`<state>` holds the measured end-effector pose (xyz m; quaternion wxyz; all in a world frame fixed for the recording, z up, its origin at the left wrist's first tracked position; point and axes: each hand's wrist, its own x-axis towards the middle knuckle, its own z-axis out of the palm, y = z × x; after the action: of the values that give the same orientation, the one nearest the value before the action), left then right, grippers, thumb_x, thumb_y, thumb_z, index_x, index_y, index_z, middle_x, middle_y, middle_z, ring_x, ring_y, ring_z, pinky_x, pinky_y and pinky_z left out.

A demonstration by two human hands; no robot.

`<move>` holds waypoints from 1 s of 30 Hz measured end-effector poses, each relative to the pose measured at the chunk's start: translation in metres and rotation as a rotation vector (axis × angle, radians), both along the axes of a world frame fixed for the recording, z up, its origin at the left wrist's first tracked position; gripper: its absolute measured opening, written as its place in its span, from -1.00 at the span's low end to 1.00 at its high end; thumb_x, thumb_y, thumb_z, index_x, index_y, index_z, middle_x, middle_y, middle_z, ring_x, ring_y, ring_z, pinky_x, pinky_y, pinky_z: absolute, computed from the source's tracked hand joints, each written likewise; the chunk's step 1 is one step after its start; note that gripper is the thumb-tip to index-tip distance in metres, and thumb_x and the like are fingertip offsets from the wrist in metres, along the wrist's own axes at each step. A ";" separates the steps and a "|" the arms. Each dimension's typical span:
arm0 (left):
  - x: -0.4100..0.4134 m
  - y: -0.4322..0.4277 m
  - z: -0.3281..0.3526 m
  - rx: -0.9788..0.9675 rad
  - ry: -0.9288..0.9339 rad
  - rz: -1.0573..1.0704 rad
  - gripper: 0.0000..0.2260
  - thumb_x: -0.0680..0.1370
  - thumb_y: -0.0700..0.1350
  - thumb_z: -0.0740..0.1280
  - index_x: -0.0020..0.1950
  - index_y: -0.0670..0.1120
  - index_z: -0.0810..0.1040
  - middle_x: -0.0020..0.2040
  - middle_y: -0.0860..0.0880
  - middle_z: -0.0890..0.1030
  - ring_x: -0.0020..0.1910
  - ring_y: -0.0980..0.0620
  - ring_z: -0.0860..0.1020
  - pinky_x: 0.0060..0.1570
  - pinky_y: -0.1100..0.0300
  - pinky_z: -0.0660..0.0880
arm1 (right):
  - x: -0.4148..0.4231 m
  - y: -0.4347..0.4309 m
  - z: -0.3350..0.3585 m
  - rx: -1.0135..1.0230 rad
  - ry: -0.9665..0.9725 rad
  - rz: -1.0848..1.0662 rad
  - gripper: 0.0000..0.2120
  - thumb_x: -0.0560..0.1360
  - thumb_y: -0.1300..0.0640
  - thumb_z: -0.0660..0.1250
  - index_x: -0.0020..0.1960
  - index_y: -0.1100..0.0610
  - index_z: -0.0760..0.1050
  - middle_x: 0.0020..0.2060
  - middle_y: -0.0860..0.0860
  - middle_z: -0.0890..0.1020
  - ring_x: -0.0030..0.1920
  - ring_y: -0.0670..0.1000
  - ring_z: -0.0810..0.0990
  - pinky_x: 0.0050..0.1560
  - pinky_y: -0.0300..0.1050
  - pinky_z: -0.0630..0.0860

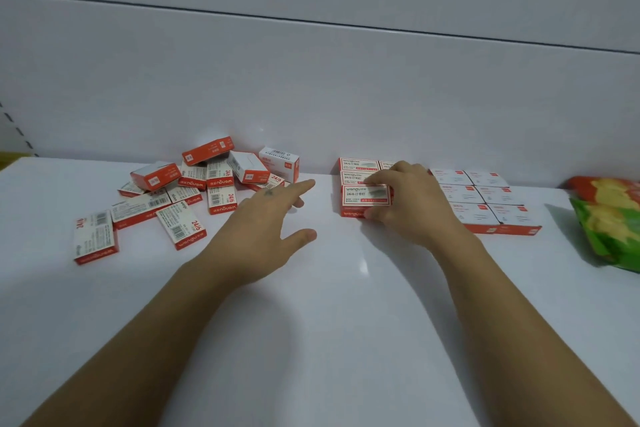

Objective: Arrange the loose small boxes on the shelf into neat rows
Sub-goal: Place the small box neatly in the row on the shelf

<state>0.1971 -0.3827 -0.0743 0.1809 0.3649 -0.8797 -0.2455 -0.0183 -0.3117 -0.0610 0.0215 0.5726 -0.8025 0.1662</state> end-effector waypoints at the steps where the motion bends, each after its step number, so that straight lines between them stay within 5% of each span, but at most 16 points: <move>1: 0.000 -0.001 0.000 -0.003 -0.004 0.000 -0.38 0.50 0.11 0.34 0.49 0.22 0.12 0.32 0.15 0.43 0.33 0.11 0.35 0.35 -0.06 0.33 | 0.001 -0.001 -0.001 0.009 0.002 -0.008 -0.53 0.36 -0.04 0.48 0.26 -0.07 0.51 0.17 0.01 0.51 0.20 0.07 0.39 0.18 -0.08 0.29; 7: 0.001 0.000 -0.001 -0.009 -0.003 0.001 -0.40 0.51 0.12 0.33 0.48 0.23 0.13 0.31 0.17 0.43 0.31 0.12 0.36 0.34 -0.04 0.33 | 0.007 -0.002 -0.002 0.011 0.012 -0.017 -0.47 0.39 0.00 0.45 0.34 -0.07 0.45 0.24 0.03 0.46 0.26 0.09 0.37 0.26 -0.08 0.28; 13: 0.003 -0.001 0.001 -0.025 -0.008 0.001 -0.41 0.52 0.11 0.33 0.48 0.22 0.14 0.31 0.16 0.43 0.32 0.12 0.34 0.35 -0.05 0.31 | 0.012 -0.001 -0.002 0.028 0.019 0.002 -0.67 0.47 -0.09 0.34 0.22 -0.09 0.54 0.19 0.01 0.50 0.23 0.08 0.40 0.22 0.00 0.37; 20: 0.008 -0.005 0.004 -0.145 -0.075 0.038 -0.49 0.55 0.11 0.27 0.47 0.17 0.19 0.35 0.14 0.41 0.36 0.10 0.28 0.36 0.06 0.21 | 0.015 -0.003 -0.003 0.043 0.049 -0.016 -0.68 0.48 -0.07 0.30 0.21 -0.08 0.55 0.17 0.02 0.52 0.20 0.09 0.41 0.21 -0.01 0.37; 30: 0.023 -0.029 0.002 -0.394 -0.110 0.374 -0.64 0.52 0.11 0.30 0.30 0.10 0.44 0.29 0.02 0.50 0.26 -0.03 0.41 0.25 -0.03 0.31 | 0.047 -0.005 -0.008 -0.109 0.061 0.167 -0.50 0.44 -0.10 0.36 0.35 -0.02 0.43 0.25 0.01 0.47 0.30 0.07 0.34 0.32 -0.03 0.14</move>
<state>0.2200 -0.4121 -0.0728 0.2424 0.4917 -0.8363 -0.0118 0.0285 -0.3170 -0.0687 0.0632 0.6404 -0.7407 0.1932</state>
